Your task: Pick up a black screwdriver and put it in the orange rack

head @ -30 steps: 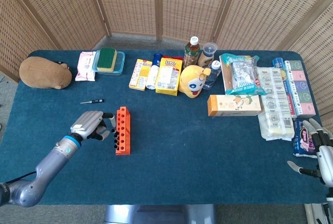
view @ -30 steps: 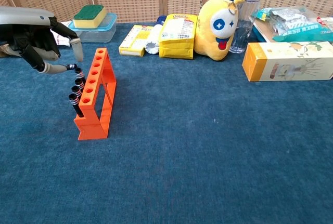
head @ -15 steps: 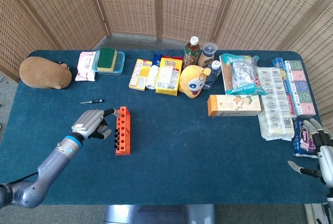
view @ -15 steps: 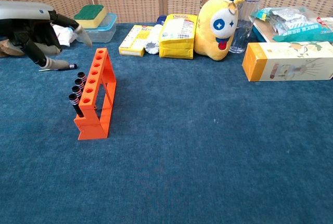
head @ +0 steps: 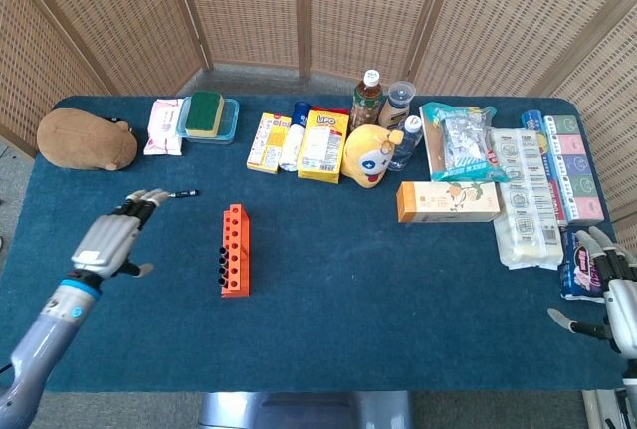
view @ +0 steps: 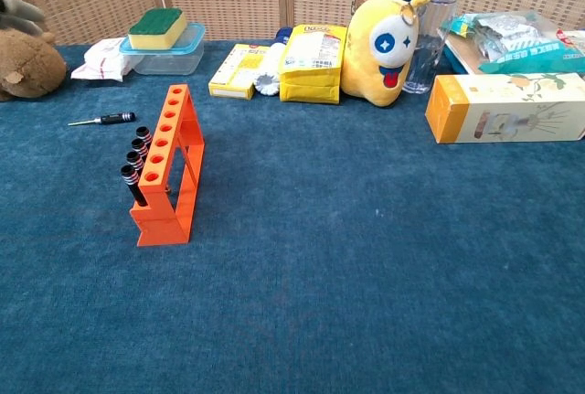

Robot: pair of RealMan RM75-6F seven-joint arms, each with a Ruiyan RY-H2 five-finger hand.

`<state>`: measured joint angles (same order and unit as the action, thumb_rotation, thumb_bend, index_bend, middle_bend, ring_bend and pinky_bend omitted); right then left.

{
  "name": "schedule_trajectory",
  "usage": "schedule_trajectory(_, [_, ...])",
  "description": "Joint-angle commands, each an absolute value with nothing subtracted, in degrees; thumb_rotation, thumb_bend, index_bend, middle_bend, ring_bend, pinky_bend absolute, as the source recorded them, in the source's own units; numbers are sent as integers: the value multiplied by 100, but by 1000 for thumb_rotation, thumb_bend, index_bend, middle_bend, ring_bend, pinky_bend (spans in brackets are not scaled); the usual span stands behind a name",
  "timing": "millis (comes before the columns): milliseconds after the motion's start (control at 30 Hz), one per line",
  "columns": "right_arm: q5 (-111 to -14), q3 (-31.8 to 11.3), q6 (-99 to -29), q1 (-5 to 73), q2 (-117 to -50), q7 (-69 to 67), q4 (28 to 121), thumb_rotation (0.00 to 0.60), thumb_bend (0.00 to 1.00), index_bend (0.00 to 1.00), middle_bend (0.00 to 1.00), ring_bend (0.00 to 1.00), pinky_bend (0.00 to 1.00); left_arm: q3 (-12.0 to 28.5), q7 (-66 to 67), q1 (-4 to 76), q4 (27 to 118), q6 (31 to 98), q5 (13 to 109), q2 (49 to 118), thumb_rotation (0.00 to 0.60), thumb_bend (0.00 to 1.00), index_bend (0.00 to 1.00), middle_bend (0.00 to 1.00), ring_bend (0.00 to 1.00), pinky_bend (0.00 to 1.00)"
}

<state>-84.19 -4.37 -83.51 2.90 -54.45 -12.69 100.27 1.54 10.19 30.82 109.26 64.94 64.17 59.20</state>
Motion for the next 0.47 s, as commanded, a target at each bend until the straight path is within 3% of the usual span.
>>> schedule_trajectory(33, [-8427,-437,-8347,299,-5464,-1245,10033,600,0,0,28,92,17,-222,1117,2219,10676,7684,7004,5849,600,96,0,0,0,159])
schedule_trajectory(267, [-8446,-428,-8311,336,-5527,-1069,10047,600,0,0,28,91,17,-612,277,1130,10011,8944,7858,6079,600,96,0,0,0,153])
schedule_trajectory(467, [-8417,-441,-8311,352,-5572,-945,10055,600,0,0,28,91,17,-723,132,672,9870,9418,8246,6176,600,96,0,0,0,132])
